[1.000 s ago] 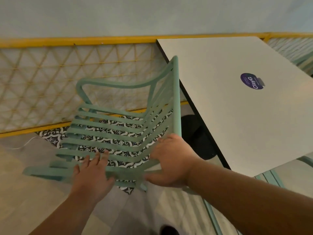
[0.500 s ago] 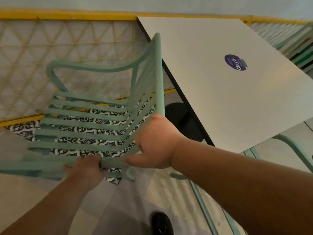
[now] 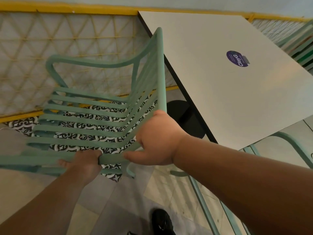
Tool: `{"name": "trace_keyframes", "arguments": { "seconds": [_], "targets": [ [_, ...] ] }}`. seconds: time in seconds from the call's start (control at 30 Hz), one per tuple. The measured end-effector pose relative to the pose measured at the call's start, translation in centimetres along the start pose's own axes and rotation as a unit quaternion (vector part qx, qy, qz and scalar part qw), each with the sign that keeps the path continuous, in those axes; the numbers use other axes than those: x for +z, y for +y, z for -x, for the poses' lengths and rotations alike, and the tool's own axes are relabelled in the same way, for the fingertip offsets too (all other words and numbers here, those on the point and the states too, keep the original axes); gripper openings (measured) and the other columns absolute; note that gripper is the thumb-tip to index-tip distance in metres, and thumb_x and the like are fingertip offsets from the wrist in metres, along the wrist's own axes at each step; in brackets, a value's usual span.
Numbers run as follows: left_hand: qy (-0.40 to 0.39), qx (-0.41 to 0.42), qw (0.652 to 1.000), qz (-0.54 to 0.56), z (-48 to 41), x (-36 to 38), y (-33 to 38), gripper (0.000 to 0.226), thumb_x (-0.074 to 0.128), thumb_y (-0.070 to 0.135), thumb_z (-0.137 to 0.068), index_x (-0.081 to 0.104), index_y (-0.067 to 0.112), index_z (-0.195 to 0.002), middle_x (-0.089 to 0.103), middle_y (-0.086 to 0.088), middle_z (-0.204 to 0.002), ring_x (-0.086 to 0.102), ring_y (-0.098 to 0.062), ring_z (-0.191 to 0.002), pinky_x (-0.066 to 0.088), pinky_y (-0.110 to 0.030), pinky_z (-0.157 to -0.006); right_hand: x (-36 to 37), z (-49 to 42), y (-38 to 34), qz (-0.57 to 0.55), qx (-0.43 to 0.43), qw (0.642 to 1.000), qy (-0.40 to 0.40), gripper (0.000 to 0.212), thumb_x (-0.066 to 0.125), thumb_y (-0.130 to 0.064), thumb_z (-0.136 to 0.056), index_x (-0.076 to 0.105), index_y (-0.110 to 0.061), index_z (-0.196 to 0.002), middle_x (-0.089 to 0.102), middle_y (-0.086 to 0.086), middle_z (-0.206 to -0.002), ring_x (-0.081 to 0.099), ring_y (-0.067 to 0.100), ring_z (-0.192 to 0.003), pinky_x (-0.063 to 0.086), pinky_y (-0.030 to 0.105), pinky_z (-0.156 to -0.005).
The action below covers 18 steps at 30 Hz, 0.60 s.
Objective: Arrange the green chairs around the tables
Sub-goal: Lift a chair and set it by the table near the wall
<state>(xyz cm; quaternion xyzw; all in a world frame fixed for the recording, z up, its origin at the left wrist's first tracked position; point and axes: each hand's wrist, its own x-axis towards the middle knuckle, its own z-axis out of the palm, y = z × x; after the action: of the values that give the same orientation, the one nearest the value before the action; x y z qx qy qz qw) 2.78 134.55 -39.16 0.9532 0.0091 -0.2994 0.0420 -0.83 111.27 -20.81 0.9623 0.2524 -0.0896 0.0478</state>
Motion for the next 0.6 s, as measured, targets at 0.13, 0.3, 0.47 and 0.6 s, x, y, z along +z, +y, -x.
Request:
{"name": "trace_keyframes", "arguments": {
  "seconds": [0.13,0.3,0.47,0.6],
  "targets": [
    [-0.001,0.027,1.000,0.010,-0.7,0.7,-1.0,0.020,0.056,0.016,-0.082,0.060,0.035,-0.076,0.059,0.011,-0.079,0.054,-0.021,-0.088,0.043,-0.070,-0.098,0.1,0.1,-0.7,-0.005,0.010,1.000,0.013,0.076,0.028,-0.075,-0.093,0.055,-0.020,-0.048,0.047,-0.005,-0.043,0.046,0.016,-0.046,0.036,0.039,-0.074],
    [0.033,0.019,0.999,-0.026,-1.1,1.4,-2.5,0.021,0.061,0.020,-0.083,0.057,0.038,-0.074,0.053,0.017,-0.081,0.042,-0.015,-0.090,0.028,-0.082,-0.100,0.1,0.0,-2.7,-0.029,0.026,0.999,0.023,0.075,0.028,-0.078,-0.090,0.055,-0.020,-0.050,0.048,-0.006,-0.044,0.047,0.015,-0.047,0.037,0.039,-0.073],
    [0.011,-0.003,0.999,-0.046,-1.7,1.0,-6.1,0.024,0.059,0.022,-0.084,0.050,0.045,-0.082,0.047,0.021,-0.092,0.048,-0.014,-0.117,0.023,-0.083,-0.105,-0.1,-0.8,-6.7,-0.049,0.036,0.997,0.045,0.074,0.028,-0.073,-0.094,0.055,-0.020,-0.049,0.048,-0.007,-0.042,0.047,0.014,-0.043,0.039,0.040,-0.072],
    [0.015,0.016,0.997,-0.077,-1.6,0.2,-8.2,0.016,0.059,0.028,-0.086,0.055,0.043,-0.088,0.048,0.019,-0.099,0.047,-0.014,-0.119,0.028,-0.080,-0.104,-0.3,-1.6,-9.3,-0.078,0.047,0.993,0.072,0.070,0.032,-0.067,-0.095,0.054,-0.020,-0.049,0.047,-0.005,-0.042,0.045,0.016,-0.041,0.036,0.041,-0.071]
  ]
}}
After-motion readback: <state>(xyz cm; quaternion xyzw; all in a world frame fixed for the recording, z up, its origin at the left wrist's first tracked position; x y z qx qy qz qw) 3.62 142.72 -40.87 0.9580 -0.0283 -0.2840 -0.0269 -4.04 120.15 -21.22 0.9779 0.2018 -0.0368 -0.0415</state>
